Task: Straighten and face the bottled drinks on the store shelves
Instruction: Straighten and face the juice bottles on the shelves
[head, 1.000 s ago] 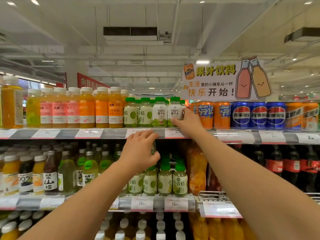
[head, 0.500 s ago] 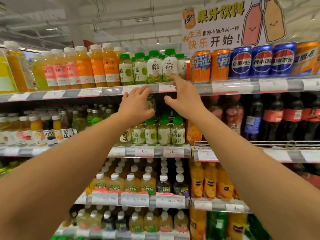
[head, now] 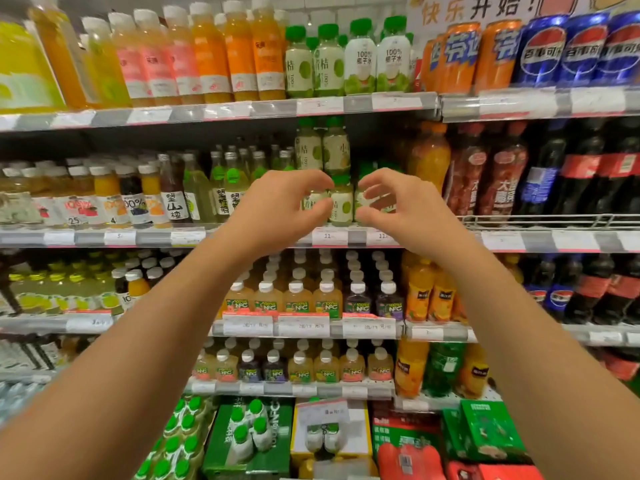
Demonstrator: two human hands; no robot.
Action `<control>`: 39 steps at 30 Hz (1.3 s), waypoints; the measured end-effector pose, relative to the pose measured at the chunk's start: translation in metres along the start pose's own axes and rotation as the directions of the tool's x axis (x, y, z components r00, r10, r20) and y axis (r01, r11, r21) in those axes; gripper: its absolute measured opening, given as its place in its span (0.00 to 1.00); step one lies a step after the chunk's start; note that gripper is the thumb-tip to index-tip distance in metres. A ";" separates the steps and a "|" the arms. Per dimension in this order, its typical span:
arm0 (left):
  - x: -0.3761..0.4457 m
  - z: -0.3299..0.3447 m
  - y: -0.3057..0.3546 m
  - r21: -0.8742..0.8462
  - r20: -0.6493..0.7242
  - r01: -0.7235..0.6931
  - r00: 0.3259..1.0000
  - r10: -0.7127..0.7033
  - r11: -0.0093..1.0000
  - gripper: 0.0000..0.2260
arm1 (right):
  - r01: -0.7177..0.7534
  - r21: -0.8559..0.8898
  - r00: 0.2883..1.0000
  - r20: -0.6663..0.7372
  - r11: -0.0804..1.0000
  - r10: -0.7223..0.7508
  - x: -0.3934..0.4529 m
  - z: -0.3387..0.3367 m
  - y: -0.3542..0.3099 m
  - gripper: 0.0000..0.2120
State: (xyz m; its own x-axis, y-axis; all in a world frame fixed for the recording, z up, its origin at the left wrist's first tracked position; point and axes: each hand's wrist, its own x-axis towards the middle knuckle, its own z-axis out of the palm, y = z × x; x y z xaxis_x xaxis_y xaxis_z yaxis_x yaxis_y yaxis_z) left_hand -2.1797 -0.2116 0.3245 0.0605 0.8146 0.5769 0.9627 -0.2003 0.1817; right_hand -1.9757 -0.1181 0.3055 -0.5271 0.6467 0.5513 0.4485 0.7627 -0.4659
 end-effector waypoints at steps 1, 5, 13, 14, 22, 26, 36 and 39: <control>-0.016 -0.004 -0.009 -0.018 0.018 -0.005 1.000 0.006 1.000 0.16 | -0.009 0.011 1.000 0.010 1.000 0.009 -0.008 0.010 -0.010 0.20; -0.079 -0.020 -0.053 -0.053 0.088 0.026 0.996 -0.021 0.998 0.16 | -0.091 0.072 0.993 0.080 0.993 0.085 -0.036 0.055 -0.052 0.19; -0.179 -0.037 -0.132 -0.121 0.219 0.099 0.973 -0.070 0.988 0.21 | -0.224 0.098 0.961 0.186 0.970 0.203 -0.081 0.148 -0.110 0.18; -0.186 -0.039 -0.138 -0.123 0.225 0.105 0.971 -0.075 0.987 0.21 | -0.229 0.087 0.957 0.201 0.970 0.208 -0.084 0.155 -0.115 0.18; -0.222 -0.043 -0.171 -0.169 0.270 0.158 0.957 -0.109 0.973 0.16 | -0.290 -0.028 0.921 0.264 0.956 0.287 -0.102 0.180 -0.120 0.16; -0.230 -0.022 -0.187 -0.185 0.323 0.216 0.935 -0.148 0.959 0.17 | -0.334 -0.093 0.900 0.263 0.938 0.347 -0.112 0.178 -0.099 0.16; -0.223 0.044 -0.216 -0.160 0.449 0.322 0.865 -0.222 0.933 0.16 | -0.427 -0.167 0.837 0.298 0.888 0.459 -0.111 0.201 -0.012 0.09; -0.217 0.075 -0.228 -0.123 0.505 0.350 0.827 -0.245 0.929 0.17 | -0.448 -0.175 0.813 0.327 0.877 0.481 -0.109 0.218 0.022 0.10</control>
State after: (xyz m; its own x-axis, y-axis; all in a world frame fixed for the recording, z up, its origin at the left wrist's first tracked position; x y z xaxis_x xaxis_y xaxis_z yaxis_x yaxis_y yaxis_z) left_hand -2.3927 -0.3014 0.0983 -0.0524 0.9982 0.0304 0.8828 0.0321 0.4687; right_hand -2.0656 -0.1717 0.0842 -0.4492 0.8934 -0.0022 0.7559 0.3788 -0.5340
